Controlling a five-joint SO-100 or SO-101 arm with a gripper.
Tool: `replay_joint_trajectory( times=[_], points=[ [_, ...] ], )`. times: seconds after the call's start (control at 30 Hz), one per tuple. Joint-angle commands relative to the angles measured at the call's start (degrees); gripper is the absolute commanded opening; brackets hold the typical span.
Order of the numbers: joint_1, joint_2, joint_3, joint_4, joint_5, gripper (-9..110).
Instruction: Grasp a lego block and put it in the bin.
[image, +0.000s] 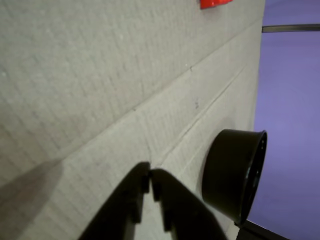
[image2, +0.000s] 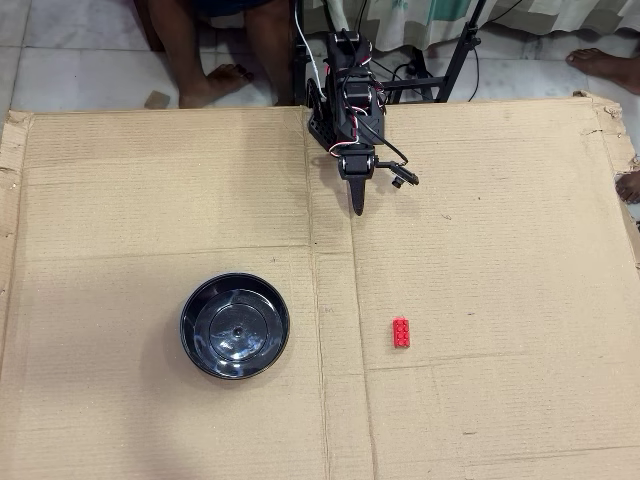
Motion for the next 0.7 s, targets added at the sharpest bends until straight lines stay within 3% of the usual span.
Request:
replay_joint_trajectory(
  times=[0.0,0.27,0.67],
  points=[
    [0.2,0.7,0.6,-0.3,0.4,0],
    [-0.5,-5.2,-7.4,-0.4,0.4,0],
    [-0.7,-38.6,-30.8,-7.9,0.4,0]
  ],
)
